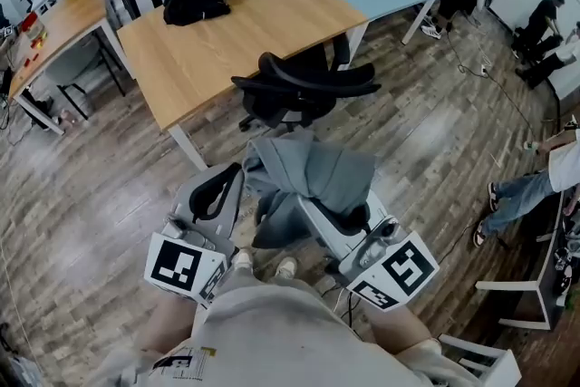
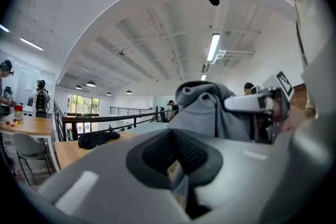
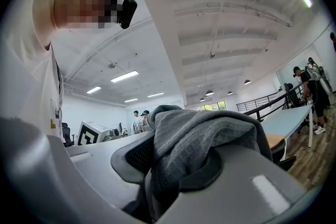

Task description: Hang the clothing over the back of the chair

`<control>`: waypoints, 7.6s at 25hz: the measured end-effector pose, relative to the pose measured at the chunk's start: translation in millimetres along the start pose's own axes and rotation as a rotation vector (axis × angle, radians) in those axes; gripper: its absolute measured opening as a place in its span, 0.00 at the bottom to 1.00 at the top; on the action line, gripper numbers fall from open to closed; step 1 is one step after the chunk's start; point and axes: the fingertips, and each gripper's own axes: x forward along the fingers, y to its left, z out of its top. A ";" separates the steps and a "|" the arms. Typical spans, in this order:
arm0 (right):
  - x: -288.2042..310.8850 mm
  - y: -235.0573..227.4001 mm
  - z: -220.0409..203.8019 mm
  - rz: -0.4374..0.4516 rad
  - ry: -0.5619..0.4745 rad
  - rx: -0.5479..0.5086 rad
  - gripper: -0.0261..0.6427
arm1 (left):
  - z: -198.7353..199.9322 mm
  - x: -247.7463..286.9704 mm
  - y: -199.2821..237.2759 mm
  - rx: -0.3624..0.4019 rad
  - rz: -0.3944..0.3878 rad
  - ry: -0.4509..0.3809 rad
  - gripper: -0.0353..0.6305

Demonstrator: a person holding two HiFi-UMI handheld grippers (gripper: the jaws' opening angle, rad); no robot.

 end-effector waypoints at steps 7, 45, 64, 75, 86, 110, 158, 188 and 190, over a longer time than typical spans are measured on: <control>-15.2 -9.8 -3.9 0.035 0.002 -0.007 0.20 | -7.3 -1.5 -9.4 -0.001 0.057 0.005 0.05; 15.7 -54.3 4.4 0.172 -0.034 -0.067 0.21 | -20.0 47.6 8.6 0.027 0.113 -0.040 0.05; 161.6 -162.1 57.8 0.123 -0.055 -0.098 0.21 | 1.1 173.0 153.0 -0.039 0.050 -0.043 0.05; 245.3 -225.2 76.3 0.021 -0.043 -0.113 0.21 | 10.0 244.3 216.3 -0.002 -0.054 -0.044 0.05; 297.1 -286.8 62.1 -0.103 0.004 -0.067 0.21 | 1.6 301.7 250.2 -0.011 -0.172 -0.030 0.05; 347.7 -377.8 0.8 -0.154 0.171 0.105 0.22 | -32.8 357.1 271.6 -0.104 -0.155 0.105 0.05; 332.0 -387.2 -96.8 0.318 0.620 0.114 0.66 | -95.0 421.5 245.0 -0.145 -0.196 0.197 0.05; 251.6 -387.5 -60.2 0.322 0.830 -0.134 0.80 | -110.5 416.1 215.6 -0.102 -0.226 0.245 0.05; 251.4 -388.5 -57.4 0.312 0.818 -0.140 0.80 | -104.3 416.2 215.8 -0.098 -0.233 0.234 0.05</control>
